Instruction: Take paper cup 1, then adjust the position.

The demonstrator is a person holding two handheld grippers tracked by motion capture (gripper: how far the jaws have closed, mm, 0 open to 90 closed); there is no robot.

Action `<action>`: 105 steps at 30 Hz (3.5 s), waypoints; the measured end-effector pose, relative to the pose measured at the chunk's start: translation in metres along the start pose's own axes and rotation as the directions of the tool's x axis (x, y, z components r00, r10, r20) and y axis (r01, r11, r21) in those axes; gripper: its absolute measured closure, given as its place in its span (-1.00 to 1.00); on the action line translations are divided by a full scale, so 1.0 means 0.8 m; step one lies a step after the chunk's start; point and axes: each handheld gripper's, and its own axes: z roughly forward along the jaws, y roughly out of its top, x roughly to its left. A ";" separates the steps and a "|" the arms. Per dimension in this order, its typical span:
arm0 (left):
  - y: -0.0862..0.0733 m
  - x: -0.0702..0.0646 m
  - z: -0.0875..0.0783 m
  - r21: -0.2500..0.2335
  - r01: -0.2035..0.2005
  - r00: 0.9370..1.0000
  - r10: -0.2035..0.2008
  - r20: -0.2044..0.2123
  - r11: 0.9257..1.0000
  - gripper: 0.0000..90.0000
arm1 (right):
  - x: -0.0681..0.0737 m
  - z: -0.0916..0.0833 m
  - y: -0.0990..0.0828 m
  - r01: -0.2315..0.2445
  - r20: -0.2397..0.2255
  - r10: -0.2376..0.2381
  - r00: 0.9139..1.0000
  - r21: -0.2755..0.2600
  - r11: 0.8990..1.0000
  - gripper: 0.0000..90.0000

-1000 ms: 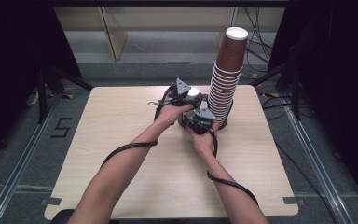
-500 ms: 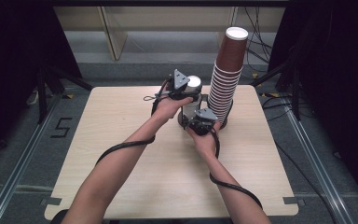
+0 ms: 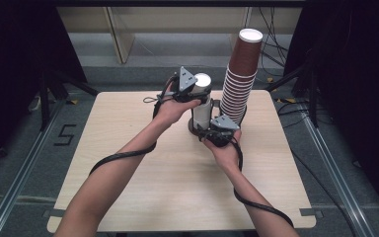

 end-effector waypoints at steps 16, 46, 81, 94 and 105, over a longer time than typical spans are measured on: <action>-0.008 -0.017 -0.072 0.071 -0.108 0.992 0.103 0.074 0.992 -0.25 | -0.025 -0.077 0.000 0.008 -0.107 -0.008 0.994 -0.005 1.000 -0.45; -0.080 -0.067 -0.118 0.187 -0.055 0.991 0.031 0.132 0.981 -0.25 | 0.030 -0.121 -0.004 -0.069 -0.375 0.046 0.926 -0.048 0.996 -0.61; -0.093 -0.085 -0.111 0.175 0.102 0.967 -0.139 0.212 0.979 -0.37 | 0.046 -0.097 -0.019 -0.087 -0.323 0.083 0.943 0.005 0.996 -0.32; -0.093 -0.070 -0.155 0.126 -0.049 0.992 0.033 0.124 0.991 -0.80 | 0.021 -0.088 -0.023 -0.250 -0.324 0.274 0.906 0.113 0.962 -0.33; -0.135 -0.077 -0.176 0.116 -0.039 0.990 0.023 0.139 0.992 -0.76 | 0.006 -0.087 -0.019 -0.343 -0.316 0.369 0.874 0.137 0.929 -0.33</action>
